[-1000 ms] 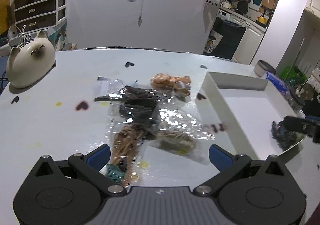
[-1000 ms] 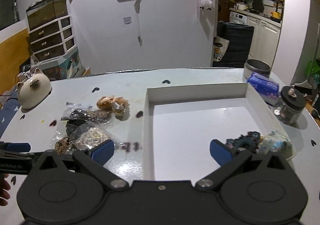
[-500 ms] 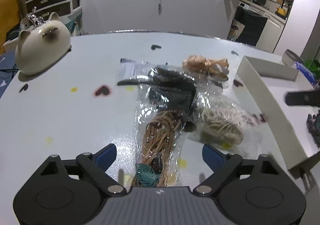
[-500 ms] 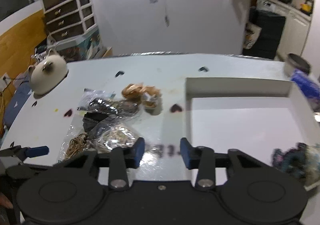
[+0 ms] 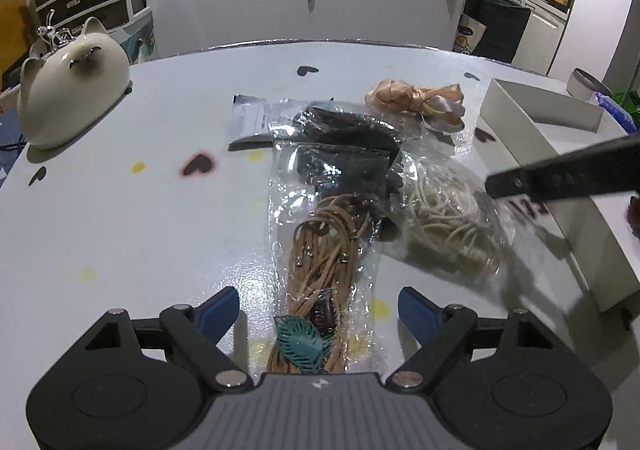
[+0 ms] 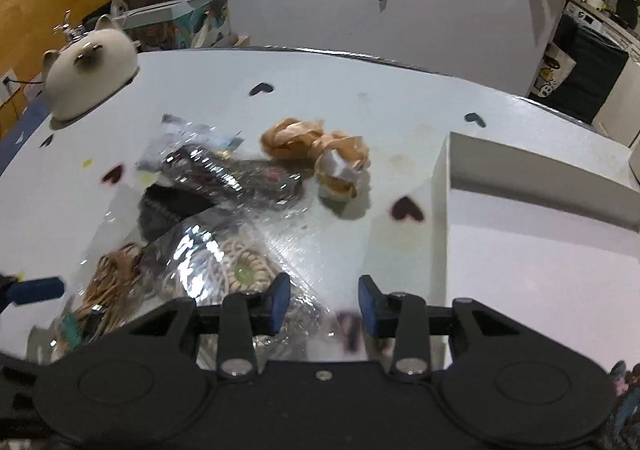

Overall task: Organize soft objects
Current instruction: 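Grasp the bag of beaded cord with the right gripper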

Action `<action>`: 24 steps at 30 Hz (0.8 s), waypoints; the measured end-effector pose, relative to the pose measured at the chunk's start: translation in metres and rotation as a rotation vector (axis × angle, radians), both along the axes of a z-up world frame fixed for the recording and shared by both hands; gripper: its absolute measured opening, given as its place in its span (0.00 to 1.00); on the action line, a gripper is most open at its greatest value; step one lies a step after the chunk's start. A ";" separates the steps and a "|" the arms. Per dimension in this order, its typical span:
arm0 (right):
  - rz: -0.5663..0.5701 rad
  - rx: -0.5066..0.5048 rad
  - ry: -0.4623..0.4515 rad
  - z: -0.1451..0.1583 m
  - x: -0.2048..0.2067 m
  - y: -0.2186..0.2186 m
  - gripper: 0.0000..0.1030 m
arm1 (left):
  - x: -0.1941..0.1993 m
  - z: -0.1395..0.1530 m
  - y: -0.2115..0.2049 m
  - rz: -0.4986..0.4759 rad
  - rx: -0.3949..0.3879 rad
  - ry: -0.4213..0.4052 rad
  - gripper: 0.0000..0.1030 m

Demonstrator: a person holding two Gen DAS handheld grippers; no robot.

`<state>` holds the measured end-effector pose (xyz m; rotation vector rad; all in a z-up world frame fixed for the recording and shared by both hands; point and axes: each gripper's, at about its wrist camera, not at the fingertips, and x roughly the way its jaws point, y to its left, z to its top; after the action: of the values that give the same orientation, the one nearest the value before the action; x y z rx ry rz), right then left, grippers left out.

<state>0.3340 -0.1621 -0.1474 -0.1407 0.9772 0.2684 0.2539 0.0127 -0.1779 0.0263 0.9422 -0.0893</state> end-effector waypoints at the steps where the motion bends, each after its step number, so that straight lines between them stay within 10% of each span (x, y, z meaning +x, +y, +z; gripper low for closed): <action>1: 0.010 0.008 0.015 0.002 -0.004 0.001 0.37 | 0.001 -0.001 0.000 -0.003 0.001 0.004 0.79; 11: 0.005 0.149 0.123 0.015 -0.040 -0.003 0.50 | 0.008 -0.005 0.005 -0.012 0.019 -0.003 0.56; 16: 0.040 0.169 0.099 0.017 -0.031 0.004 0.81 | 0.009 -0.001 0.008 -0.037 -0.013 0.006 0.42; 24: 0.166 0.099 0.169 -0.010 -0.003 0.026 0.88 | -0.002 0.003 0.021 -0.096 -0.050 0.037 0.43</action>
<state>0.3305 -0.1361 -0.1569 -0.1101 1.1190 0.4868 0.2522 0.0333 -0.1751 0.0231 0.9756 -0.2026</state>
